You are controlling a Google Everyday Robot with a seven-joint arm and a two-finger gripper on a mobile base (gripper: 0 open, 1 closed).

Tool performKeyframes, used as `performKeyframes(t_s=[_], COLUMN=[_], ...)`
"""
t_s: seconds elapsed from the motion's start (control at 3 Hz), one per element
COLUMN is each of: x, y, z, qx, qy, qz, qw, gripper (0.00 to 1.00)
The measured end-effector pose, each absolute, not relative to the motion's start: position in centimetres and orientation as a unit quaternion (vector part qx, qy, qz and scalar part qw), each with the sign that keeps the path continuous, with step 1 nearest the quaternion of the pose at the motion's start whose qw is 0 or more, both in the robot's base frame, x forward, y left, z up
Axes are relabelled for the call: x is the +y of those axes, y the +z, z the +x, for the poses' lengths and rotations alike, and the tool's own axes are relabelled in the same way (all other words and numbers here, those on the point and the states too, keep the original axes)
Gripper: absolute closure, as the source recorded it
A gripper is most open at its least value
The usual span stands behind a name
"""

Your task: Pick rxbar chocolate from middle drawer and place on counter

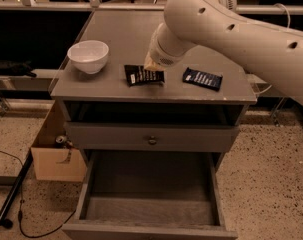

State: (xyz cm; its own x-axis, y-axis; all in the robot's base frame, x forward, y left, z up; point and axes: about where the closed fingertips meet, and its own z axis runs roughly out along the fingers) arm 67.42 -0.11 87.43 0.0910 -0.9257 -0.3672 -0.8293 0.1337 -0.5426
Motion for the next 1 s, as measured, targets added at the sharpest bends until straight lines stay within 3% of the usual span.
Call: performKeyframes(t_s=[0.33, 0.67, 1.0], x=[-0.11, -0.11, -0.11], y=[87.43, 87.43, 87.43], z=[67.42, 67.42, 67.42], qx=[0.670, 0.670, 0.670], qy=[-0.070, -0.070, -0.070], qz=[-0.654, -0.654, -0.654], qw=[0.343, 0.342, 0.342], gripper=[0.15, 0.00, 0.00])
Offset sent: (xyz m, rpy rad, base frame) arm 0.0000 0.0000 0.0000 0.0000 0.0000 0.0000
